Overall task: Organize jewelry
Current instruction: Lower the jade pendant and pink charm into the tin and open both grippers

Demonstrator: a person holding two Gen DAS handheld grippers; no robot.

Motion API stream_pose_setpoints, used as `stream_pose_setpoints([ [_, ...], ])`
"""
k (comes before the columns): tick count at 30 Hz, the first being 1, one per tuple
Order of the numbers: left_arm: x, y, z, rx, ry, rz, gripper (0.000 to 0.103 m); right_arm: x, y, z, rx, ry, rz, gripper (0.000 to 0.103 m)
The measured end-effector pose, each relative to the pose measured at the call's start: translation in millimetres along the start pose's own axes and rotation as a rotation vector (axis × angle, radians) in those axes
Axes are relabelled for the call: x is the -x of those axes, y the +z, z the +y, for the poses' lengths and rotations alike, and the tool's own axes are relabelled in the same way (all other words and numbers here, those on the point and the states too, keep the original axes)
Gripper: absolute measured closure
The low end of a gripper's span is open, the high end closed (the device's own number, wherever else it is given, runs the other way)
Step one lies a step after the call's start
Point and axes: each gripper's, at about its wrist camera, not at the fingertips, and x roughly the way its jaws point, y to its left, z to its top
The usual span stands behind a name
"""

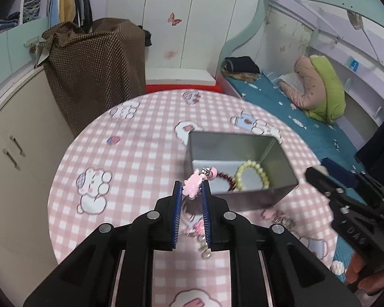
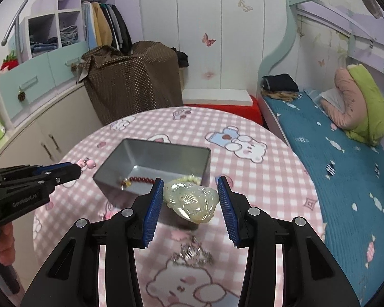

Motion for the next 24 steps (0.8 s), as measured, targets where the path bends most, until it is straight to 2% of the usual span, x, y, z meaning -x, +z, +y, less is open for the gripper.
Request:
stream_pose_setpoints([
  [5, -5.4, 10.0, -8.9, -0.010, -0.013, -0.004, 0.089, -12.9, 9.1, 4.6, 0.004, 0.013, 0.006, 0.060],
  [17, -35.5, 16.9, -16.5, -0.018, -0.019, 0.052, 0.089, -40.9, 16.9, 11.4, 0.011, 0.044, 0.044, 0.060],
  [19, -37.1, 17.2, -16.5, -0.018, -0.011, 0.054, 0.088, -40.8, 18.4, 11.4, 0.011, 0.044, 0.040, 0.058],
  [20, -37.5, 17.2, -16.1, -0.018, -0.001, 0.055, 0.087, -39.9, 19.6, 10.7, 0.009, 0.037, 0.039, 0.051],
  [21, -38.0, 17.7, -15.4, -0.017, 0.010, 0.059, 0.082, -38.5, 20.7, 9.6, 0.003, 0.026, 0.038, 0.044],
  [22, -37.6, 17.5, -14.6, -0.011, 0.018, 0.059, 0.065, -36.1, 21.8, 8.2, -0.004, 0.016, 0.027, 0.033],
  [23, -36.1, 17.5, -13.6, -0.005, 0.024, 0.049, 0.054, -32.7, 22.4, 6.7, -0.006, 0.007, 0.012, 0.032],
  [24, -35.0, 18.0, -12.8, -0.002, 0.030, 0.043, 0.053, -30.3, 23.4, 5.2, -0.005, -0.002, 0.005, 0.032],
])
